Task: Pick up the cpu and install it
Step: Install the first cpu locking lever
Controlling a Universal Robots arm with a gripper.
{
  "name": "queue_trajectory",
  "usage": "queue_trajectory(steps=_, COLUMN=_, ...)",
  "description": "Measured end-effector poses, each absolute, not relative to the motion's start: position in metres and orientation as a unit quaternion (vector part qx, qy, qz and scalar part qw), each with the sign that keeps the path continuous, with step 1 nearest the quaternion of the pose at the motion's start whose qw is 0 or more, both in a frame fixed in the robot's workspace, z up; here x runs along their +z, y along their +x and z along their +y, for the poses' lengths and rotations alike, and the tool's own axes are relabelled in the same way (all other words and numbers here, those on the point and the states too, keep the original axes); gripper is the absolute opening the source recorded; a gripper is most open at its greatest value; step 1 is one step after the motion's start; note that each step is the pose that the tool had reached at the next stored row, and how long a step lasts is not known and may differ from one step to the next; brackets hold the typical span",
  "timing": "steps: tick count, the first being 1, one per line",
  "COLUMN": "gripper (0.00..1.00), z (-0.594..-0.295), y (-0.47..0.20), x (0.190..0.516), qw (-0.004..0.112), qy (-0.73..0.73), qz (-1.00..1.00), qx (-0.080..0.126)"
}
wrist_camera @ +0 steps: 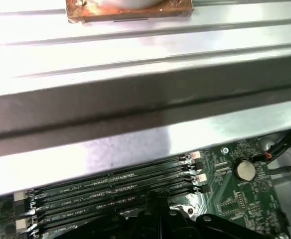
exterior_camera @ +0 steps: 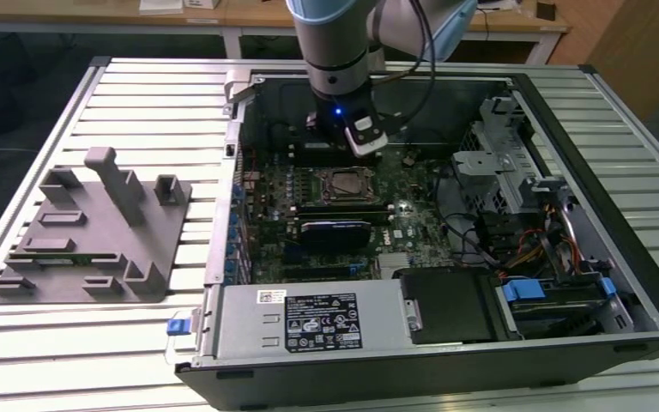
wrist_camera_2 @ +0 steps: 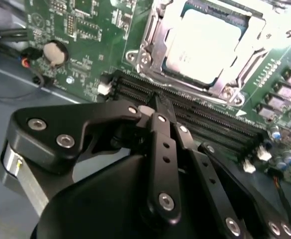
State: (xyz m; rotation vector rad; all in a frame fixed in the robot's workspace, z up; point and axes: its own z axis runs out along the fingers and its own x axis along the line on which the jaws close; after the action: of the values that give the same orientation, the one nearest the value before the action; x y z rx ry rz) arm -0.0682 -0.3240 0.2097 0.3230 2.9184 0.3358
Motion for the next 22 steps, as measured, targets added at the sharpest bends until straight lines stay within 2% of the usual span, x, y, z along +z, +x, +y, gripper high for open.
queue_trajectory(steps=8, gripper=0.11, z=-0.324, y=-0.068, x=0.2129, qw=0.093, qy=0.109, qz=0.984, qx=0.11)
queue_trajectory(steps=13, gripper=0.11, z=-0.3235, y=-0.0665, x=0.2124, qw=0.091, qy=0.107, qz=0.986, qx=0.087)
queue_trajectory(steps=15, gripper=0.11, z=-0.3229, y=-0.0657, x=0.2122, qw=0.086, qy=0.107, qz=0.988, qx=0.076)
queue_trajectory(steps=20, gripper=0.11, z=-0.3212, y=-0.0648, x=0.2118, qw=0.064, qy=0.106, qz=0.991, qx=0.046)
queue_trajectory(steps=22, gripper=0.11, z=-0.3211, y=-0.0644, x=0.2116, qw=0.06, qy=0.106, qz=0.992, qx=0.036)
